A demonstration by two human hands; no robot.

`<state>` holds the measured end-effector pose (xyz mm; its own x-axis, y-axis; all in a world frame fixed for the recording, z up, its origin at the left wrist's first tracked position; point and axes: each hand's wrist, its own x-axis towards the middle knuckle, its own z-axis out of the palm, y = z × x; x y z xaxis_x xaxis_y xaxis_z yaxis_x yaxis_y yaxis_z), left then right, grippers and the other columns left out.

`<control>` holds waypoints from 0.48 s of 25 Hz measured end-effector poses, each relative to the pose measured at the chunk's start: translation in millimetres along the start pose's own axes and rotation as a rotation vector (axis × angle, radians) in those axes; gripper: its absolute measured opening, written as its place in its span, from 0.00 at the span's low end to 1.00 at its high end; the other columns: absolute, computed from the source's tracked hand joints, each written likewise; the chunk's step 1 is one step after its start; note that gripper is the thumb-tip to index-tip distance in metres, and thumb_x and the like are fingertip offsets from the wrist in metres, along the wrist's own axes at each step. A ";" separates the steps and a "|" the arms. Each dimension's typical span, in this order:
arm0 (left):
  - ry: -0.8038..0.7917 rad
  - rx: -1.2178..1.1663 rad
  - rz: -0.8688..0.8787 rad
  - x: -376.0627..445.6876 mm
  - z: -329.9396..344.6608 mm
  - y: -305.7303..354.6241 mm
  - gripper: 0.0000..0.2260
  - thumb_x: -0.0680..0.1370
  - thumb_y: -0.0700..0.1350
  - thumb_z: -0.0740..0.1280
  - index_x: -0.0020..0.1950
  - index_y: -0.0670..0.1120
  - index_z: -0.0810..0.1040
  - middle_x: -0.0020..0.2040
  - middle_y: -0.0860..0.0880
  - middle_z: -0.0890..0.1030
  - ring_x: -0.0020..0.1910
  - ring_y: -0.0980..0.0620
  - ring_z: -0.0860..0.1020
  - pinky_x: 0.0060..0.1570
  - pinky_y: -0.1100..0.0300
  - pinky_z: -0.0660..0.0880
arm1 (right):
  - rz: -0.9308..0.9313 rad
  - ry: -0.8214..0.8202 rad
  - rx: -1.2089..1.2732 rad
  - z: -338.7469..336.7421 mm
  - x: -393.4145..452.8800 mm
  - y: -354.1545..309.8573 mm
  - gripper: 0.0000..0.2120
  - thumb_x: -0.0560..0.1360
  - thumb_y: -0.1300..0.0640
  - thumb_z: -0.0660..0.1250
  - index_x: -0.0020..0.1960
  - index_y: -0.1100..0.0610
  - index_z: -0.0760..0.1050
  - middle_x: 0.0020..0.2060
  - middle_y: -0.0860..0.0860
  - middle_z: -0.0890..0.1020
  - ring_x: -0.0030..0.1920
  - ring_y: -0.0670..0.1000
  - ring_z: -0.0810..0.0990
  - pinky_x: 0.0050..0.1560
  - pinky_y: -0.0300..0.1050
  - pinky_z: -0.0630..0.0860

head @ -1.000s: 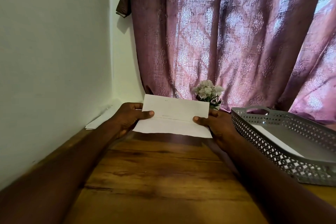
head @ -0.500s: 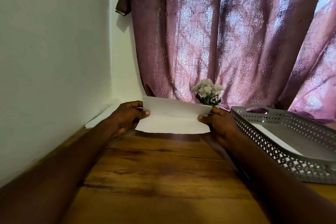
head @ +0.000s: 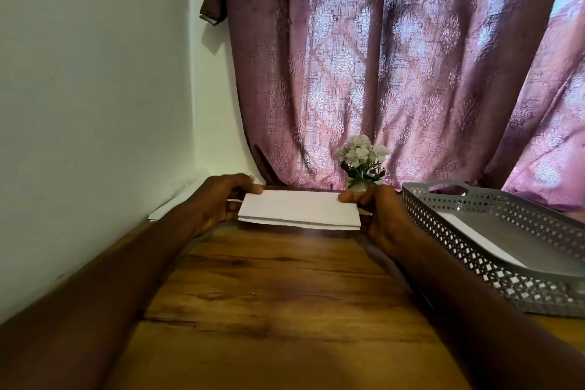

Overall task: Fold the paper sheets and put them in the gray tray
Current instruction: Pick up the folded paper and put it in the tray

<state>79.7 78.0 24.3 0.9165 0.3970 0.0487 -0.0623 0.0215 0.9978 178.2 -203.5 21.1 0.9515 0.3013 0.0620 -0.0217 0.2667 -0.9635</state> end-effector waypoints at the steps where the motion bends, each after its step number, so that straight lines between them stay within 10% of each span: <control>1: 0.017 0.116 0.047 -1.3 2.4 0.2 0.10 0.75 0.41 0.73 0.55 0.42 0.86 0.51 0.42 0.87 0.51 0.42 0.85 0.49 0.53 0.81 | -0.004 -0.001 -0.016 0.7 -0.6 0.0 0.14 0.67 0.67 0.64 0.52 0.65 0.80 0.50 0.62 0.86 0.46 0.61 0.84 0.38 0.49 0.80; 6: 0.138 1.103 0.453 -9.6 21.5 -6.5 0.13 0.76 0.54 0.72 0.61 0.58 0.82 0.54 0.50 0.74 0.54 0.49 0.76 0.53 0.54 0.76 | -0.095 -0.032 -0.332 11.1 -6.7 9.1 0.18 0.73 0.77 0.61 0.56 0.63 0.80 0.47 0.60 0.81 0.41 0.55 0.81 0.28 0.39 0.77; 12: 0.286 1.468 0.628 -14.0 53.2 -21.6 0.28 0.78 0.66 0.62 0.75 0.55 0.70 0.80 0.45 0.62 0.77 0.42 0.62 0.74 0.40 0.61 | -0.342 -0.063 -1.046 14.3 -4.4 15.6 0.18 0.72 0.68 0.65 0.58 0.56 0.83 0.49 0.51 0.80 0.44 0.47 0.76 0.33 0.30 0.67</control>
<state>89.3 23.2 4.5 0.7835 0.1573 0.6012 0.1864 -0.9824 0.0141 169.3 -187.5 9.5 0.8397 0.4132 0.3524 0.5388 -0.5527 -0.6358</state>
